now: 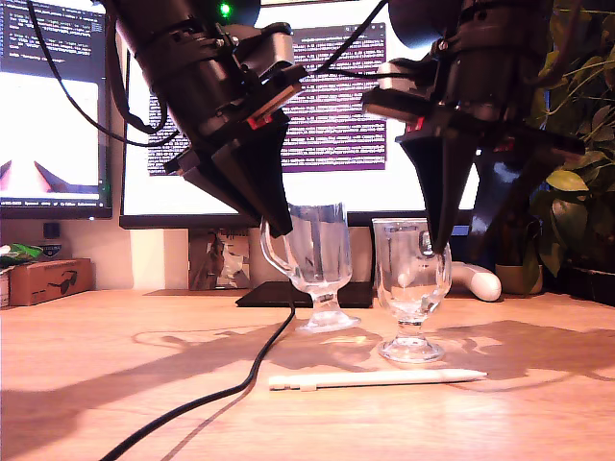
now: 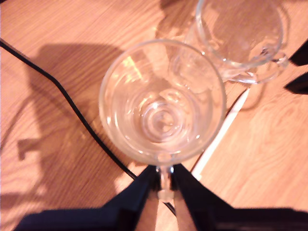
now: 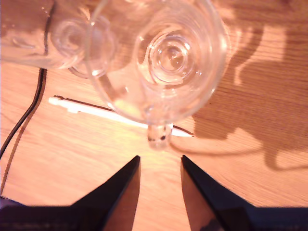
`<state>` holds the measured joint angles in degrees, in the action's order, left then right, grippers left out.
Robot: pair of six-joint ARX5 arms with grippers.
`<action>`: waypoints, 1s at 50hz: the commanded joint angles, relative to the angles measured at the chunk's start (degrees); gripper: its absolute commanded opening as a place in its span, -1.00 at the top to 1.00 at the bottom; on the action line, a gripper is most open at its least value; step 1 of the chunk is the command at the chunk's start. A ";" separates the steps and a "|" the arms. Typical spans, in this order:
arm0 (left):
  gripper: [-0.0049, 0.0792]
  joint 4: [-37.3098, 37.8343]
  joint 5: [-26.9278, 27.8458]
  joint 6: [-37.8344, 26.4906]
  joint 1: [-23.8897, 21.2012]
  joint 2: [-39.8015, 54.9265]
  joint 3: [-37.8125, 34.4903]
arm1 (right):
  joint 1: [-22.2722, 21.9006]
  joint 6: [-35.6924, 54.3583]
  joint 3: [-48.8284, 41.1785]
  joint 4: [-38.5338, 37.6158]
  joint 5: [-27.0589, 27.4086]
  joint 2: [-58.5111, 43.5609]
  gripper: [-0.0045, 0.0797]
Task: Pick the small glass cups in front of you with each of your hands, and place them behind the white pen
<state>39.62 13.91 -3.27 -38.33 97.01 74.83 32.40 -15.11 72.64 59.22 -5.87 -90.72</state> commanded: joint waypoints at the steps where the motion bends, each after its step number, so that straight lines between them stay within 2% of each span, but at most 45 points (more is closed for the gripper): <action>1: 0.94 -1.14 -0.04 -0.17 -0.50 1.66 -0.20 | 0.50 0.15 0.79 0.52 -0.22 3.26 0.27; 30: 0.93 -1.99 -1.77 -0.09 -1.62 2.01 -0.20 | 0.42 -0.55 0.98 0.94 -1.73 12.61 0.24; 36: 0.76 -1.75 -3.19 0.07 -1.62 2.01 -0.20 | 0.44 -0.79 0.98 0.98 -1.75 13.18 0.23; 47: 0.73 -0.90 -3.28 0.31 -2.21 2.01 -0.20 | 0.44 -0.98 0.98 1.16 -1.77 13.22 0.21; 50: 0.63 -0.87 -3.19 0.35 -2.54 2.01 -0.20 | 0.44 -0.98 0.98 1.18 -1.77 13.22 0.21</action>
<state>38.98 10.41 -3.20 -39.99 98.72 74.83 32.40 -15.84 72.75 60.53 -7.42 -77.87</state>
